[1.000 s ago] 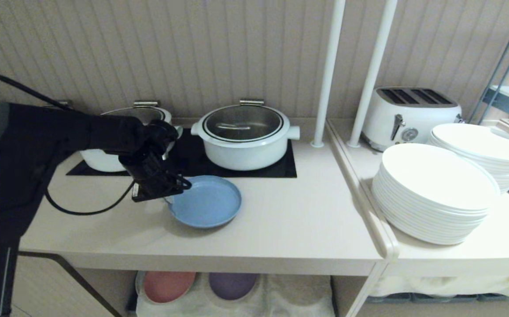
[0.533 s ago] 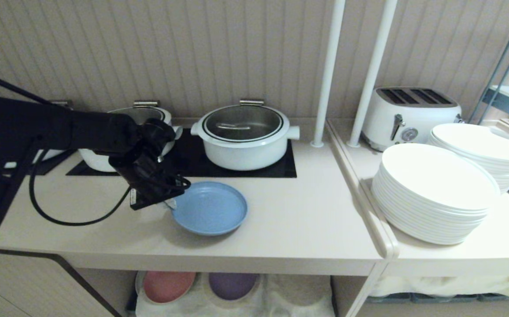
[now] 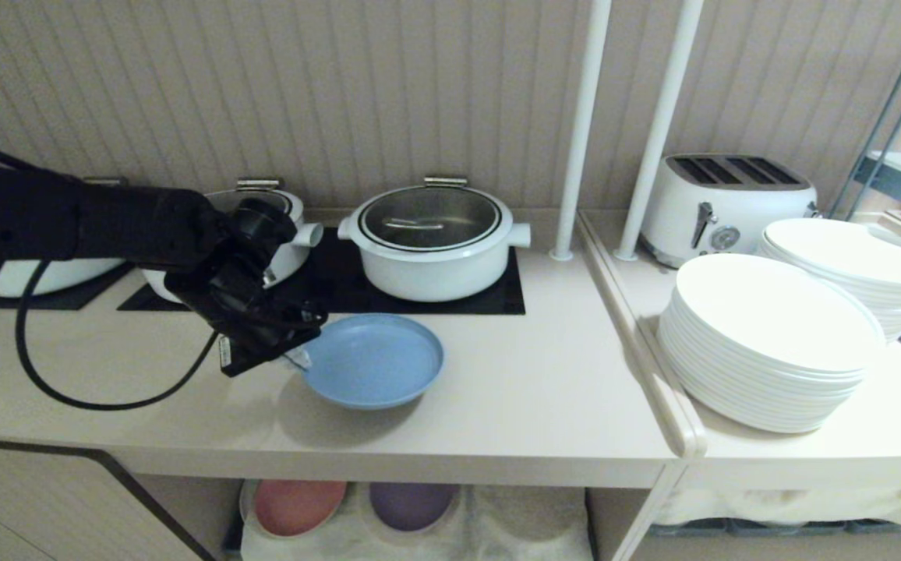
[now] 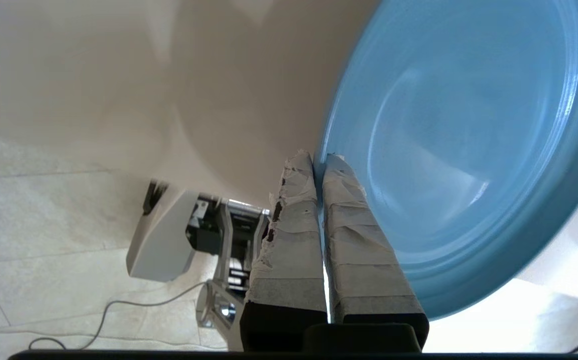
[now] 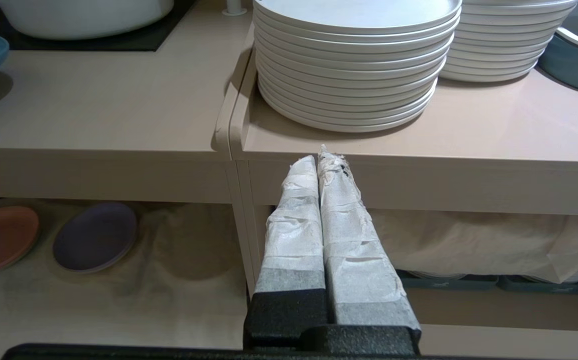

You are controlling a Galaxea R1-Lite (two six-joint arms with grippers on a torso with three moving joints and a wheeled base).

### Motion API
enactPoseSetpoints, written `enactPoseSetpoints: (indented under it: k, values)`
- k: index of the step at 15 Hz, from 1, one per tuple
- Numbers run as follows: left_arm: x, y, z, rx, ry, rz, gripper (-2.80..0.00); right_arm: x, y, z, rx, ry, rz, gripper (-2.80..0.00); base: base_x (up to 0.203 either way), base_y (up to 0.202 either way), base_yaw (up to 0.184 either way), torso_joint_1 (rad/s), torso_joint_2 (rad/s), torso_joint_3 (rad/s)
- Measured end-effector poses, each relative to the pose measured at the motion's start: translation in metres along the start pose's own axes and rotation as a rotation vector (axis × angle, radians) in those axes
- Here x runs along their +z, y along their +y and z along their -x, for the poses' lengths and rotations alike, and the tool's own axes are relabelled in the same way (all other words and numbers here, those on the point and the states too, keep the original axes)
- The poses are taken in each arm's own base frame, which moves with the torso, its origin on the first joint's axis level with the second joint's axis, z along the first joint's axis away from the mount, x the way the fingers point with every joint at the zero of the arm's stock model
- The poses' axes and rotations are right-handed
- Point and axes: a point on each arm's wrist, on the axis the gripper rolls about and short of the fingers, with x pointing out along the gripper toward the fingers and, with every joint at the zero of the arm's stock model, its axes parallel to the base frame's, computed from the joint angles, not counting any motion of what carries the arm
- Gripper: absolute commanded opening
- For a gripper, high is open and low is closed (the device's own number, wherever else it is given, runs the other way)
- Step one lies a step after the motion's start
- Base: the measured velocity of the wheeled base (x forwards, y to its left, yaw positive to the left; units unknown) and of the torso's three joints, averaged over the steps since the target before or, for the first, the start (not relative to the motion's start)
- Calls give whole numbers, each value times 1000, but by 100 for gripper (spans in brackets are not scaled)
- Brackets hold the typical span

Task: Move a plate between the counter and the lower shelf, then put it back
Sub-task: Pick up the plate, then put the plate in the cupboard

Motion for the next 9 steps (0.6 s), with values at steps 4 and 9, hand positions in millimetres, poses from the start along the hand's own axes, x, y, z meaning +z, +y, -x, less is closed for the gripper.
enactPoseSetpoints:
  k: [4,9]
  values:
    - [-14,8,19,-21,9,1,-280,0,0,0,0,0,0,-280,0,0,0,0,0,0]
    - [-37,23,46,-29,-2,-3,-280,0,0,0,0,0,0,-280,0,0,0,0,0,0]
